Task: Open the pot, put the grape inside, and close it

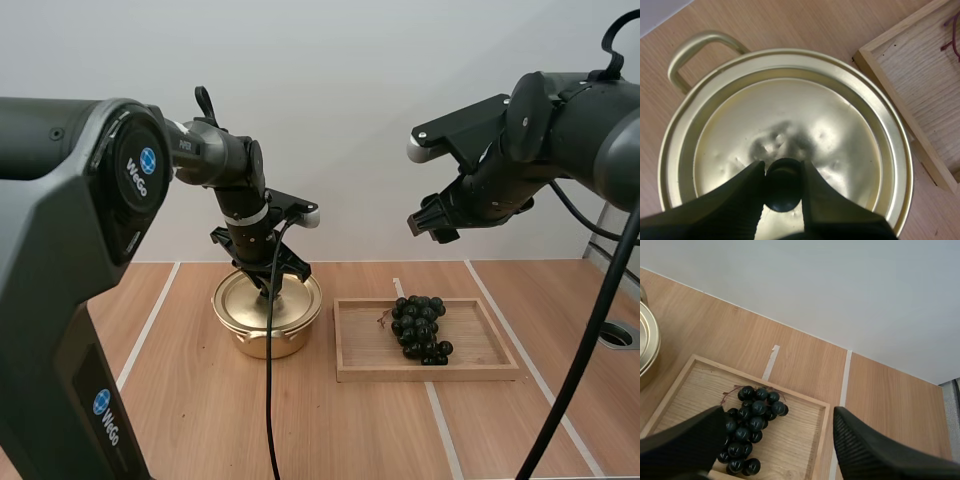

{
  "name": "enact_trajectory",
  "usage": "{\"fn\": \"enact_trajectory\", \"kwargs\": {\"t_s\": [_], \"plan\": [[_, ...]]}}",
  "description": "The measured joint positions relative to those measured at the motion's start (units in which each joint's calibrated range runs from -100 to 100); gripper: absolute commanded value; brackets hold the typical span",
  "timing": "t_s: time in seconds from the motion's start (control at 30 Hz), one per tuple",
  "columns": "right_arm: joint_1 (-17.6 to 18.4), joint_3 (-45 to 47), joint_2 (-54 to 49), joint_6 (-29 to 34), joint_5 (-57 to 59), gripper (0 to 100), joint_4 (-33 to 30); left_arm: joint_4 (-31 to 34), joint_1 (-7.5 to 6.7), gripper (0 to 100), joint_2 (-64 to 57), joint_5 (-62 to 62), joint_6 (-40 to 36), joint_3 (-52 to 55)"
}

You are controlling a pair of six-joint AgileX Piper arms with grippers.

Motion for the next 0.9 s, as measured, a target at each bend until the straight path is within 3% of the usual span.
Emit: {"fn": "enact_trajectory", "kwargs": {"t_s": [0.6, 0.9], "plan": [[0.00, 0.00, 13.92, 1.95, 7.50, 100, 0.00, 1.22, 0.00, 0, -17.48, 1.10, 0.00, -7.97], [0.00, 0.00, 18.92, 2.04, 11.17, 100, 3.12, 1.22, 0.00, 0, -26.36, 1.32, 0.00, -11.63]]}}
